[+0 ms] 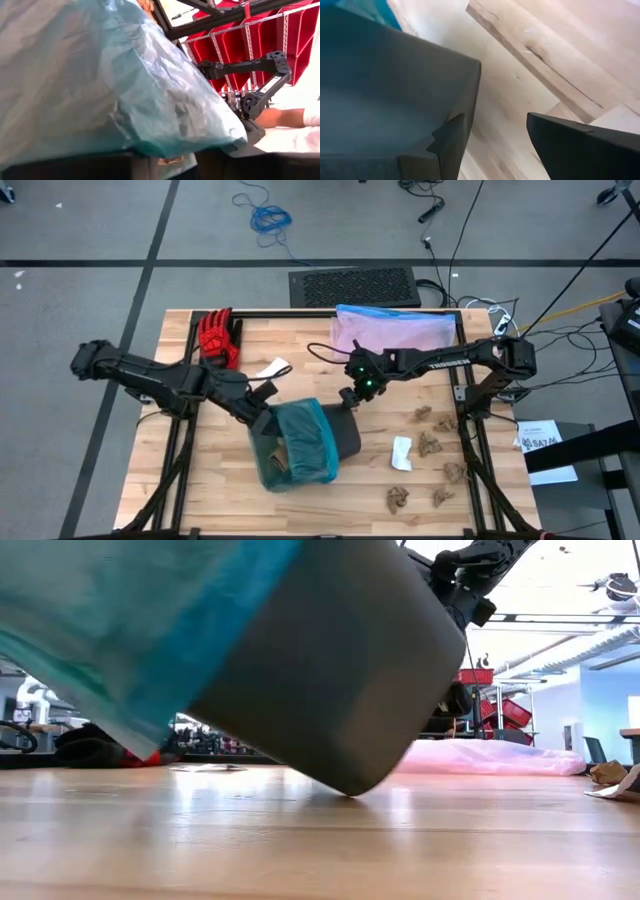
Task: Place trash/remove bag and relplace
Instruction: Adjust the black trash bin
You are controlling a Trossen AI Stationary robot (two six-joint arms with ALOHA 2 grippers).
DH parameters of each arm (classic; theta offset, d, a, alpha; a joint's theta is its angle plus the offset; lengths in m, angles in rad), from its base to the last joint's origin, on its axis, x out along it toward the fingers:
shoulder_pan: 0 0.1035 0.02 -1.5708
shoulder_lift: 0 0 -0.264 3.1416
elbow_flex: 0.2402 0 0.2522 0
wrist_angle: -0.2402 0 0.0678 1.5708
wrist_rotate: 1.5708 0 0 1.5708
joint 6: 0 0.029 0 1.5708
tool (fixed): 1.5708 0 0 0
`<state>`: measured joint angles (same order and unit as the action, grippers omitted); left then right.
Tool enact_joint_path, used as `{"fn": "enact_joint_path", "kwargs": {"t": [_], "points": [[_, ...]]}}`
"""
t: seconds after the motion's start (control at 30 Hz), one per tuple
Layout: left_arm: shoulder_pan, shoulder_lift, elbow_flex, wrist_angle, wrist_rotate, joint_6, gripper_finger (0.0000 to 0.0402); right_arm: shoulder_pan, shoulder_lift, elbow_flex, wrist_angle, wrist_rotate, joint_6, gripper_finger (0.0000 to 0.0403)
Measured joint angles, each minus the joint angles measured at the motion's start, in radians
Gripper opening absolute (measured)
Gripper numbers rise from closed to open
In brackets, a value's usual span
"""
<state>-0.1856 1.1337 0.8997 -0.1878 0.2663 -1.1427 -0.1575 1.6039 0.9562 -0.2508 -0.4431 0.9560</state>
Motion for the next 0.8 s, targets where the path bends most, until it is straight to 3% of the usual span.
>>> {"fn": "enact_joint_path", "kwargs": {"t": [0.27, 0.47, 0.6, 0.8], "points": [[0.054, -0.021, 0.037, -0.025, 0.013, -0.001, 0.0127, 0.002, 0.012, -0.001, 0.053, -0.045, 0.040, 0.0206], [0.098, -0.019, 0.136, -0.214, 0.017, 0.025, 0.0128, 0.004, 0.071, 0.000, 0.162, -0.101, 0.064, 0.0206], [0.117, -0.016, 0.157, -0.332, 0.034, 0.026, 0.0128, -0.010, 0.077, 0.001, 0.160, -0.095, 0.028, 0.0206], [0.124, -0.005, 0.158, -0.343, 0.048, 0.027, 0.0128, -0.065, 0.071, 0.005, 0.159, -0.085, -0.118, 0.0206]]}}
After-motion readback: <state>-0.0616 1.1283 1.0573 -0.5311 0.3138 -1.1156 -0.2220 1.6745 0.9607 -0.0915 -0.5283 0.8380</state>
